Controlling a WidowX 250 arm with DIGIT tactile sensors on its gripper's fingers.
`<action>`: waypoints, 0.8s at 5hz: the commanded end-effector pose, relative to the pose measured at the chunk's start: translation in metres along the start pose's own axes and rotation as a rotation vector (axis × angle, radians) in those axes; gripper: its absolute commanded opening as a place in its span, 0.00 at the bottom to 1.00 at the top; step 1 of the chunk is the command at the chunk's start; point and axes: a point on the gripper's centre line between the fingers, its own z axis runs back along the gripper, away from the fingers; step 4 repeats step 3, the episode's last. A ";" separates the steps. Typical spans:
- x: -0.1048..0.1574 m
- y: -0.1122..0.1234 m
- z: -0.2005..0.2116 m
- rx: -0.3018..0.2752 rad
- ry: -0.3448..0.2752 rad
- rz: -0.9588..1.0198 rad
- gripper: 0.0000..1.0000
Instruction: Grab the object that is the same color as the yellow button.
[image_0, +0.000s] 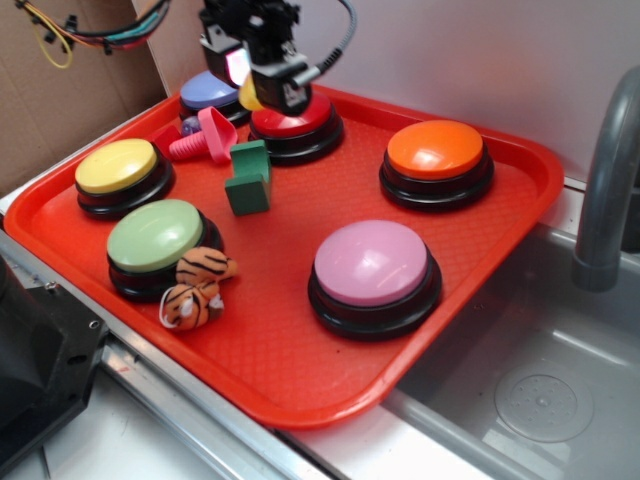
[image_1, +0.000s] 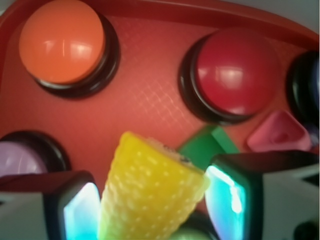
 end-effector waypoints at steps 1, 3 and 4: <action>-0.018 0.035 0.071 0.047 -0.069 0.128 0.00; -0.027 0.049 0.071 0.072 -0.007 0.230 0.10; -0.027 0.049 0.071 0.072 -0.007 0.230 0.10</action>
